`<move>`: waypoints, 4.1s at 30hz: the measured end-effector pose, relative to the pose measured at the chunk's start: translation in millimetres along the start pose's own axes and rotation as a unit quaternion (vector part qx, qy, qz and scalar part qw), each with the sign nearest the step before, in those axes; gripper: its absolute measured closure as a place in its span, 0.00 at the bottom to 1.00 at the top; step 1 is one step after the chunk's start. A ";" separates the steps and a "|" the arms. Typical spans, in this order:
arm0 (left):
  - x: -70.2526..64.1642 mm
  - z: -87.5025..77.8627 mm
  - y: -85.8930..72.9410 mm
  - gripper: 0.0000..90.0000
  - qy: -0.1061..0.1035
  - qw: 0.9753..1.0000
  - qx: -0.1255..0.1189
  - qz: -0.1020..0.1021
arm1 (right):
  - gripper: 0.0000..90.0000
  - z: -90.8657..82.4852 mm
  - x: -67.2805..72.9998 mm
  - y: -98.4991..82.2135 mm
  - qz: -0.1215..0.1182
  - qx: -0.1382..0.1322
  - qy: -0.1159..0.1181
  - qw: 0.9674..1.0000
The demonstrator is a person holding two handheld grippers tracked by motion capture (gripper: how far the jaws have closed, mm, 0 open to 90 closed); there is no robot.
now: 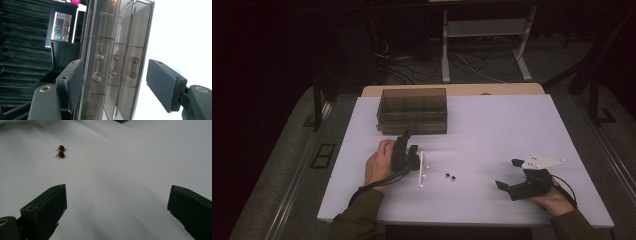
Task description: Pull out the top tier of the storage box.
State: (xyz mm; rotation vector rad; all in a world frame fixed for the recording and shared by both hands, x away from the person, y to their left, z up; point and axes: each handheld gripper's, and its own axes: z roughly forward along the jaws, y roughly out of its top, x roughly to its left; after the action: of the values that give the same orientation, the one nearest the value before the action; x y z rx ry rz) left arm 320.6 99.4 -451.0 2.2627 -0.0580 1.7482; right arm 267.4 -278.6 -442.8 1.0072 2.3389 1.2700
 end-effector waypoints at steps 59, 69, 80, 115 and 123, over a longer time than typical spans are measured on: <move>20.3 -1.6 -5.2 0.29 -0.116 0.969 -0.023 -0.218 | 0.02 1.4 -0.6 0.3 -0.005 0.001 0.001 1.000; 23.1 0.1 -7.1 0.27 -0.143 0.955 -0.030 -0.258 | 0.02 1.6 -0.5 0.3 -0.004 0.002 0.001 1.000; 25.5 3.0 -11.8 0.26 -0.173 0.935 -0.033 -0.309 | 0.02 1.9 -0.1 0.3 -0.005 0.003 0.002 1.000; 34.8 14.5 -30.8 0.19 -0.265 0.845 -0.035 -0.463 | 0.02 1.7 0.3 0.3 -0.005 0.004 0.002 1.000; 37.0 17.2 -36.1 0.20 -0.290 0.814 -0.036 -0.502 | 0.02 1.8 0.3 0.2 -0.005 0.004 0.002 1.000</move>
State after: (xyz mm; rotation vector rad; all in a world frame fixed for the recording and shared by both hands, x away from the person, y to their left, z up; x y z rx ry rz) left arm 353.9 135.0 -426.7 2.0314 0.7810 0.4824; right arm 268.2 -277.1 -443.6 0.9945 2.3501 1.2608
